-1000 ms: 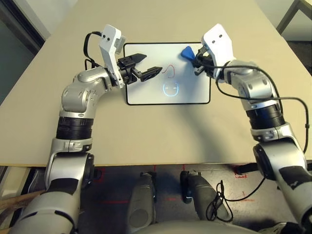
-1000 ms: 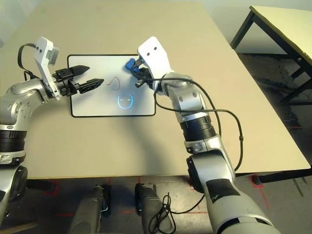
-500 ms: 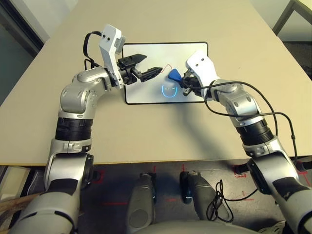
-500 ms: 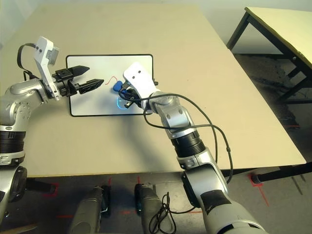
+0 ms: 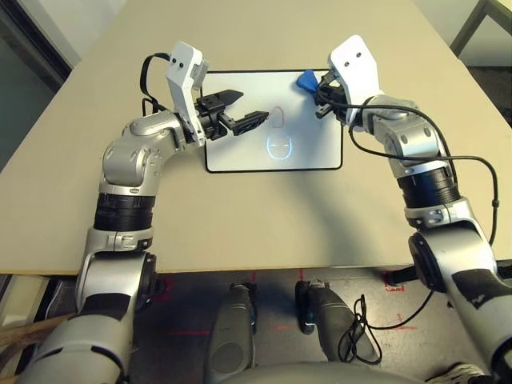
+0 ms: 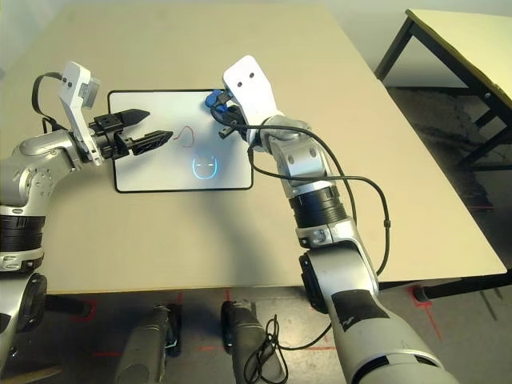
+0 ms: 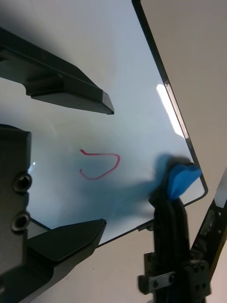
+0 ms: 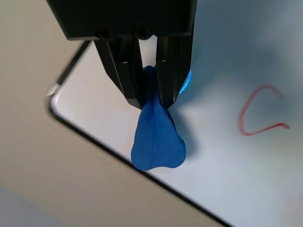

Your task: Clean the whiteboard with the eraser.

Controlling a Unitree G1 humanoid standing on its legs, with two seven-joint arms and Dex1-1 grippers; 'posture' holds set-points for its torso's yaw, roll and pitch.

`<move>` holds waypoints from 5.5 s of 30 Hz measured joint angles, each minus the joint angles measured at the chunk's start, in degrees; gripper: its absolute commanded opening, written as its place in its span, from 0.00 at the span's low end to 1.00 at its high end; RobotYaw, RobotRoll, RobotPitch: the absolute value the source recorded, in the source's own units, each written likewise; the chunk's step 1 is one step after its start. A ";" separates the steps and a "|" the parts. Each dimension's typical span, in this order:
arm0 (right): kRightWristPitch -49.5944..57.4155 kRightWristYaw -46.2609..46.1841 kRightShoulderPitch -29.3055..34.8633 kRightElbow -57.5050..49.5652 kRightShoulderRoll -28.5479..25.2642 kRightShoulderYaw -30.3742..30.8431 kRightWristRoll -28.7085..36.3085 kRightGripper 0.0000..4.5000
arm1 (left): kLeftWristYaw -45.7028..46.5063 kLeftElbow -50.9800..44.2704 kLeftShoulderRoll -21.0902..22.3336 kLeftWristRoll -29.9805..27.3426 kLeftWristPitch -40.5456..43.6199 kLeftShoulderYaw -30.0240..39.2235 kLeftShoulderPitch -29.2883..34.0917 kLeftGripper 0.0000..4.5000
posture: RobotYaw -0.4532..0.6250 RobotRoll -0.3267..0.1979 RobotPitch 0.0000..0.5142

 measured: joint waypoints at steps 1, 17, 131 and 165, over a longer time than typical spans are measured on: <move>0.60 0.16 1.21 -1.37 0.40 0.62 0.00 0.07 | 0.02 0.00 0.00 -0.01 0.04 0.00 0.03 1.00 | 0.47 0.62 0.43; 3.36 1.83 3.82 -2.68 1.74 4.29 -0.19 0.07 | 0.61 -0.13 -0.14 -1.11 0.38 0.06 0.86 1.00 | 0.46 0.62 0.46; -2.45 0.68 3.15 -3.24 5.63 7.86 -3.66 0.05 | 1.56 -5.79 1.85 -2.32 4.69 0.15 4.55 1.00 | 0.49 0.62 0.46; -0.35 0.43 3.06 -4.37 6.59 9.08 -3.90 0.05 | -1.18 -6.13 7.22 -2.11 6.48 0.04 4.78 1.00 | 0.49 0.62 0.48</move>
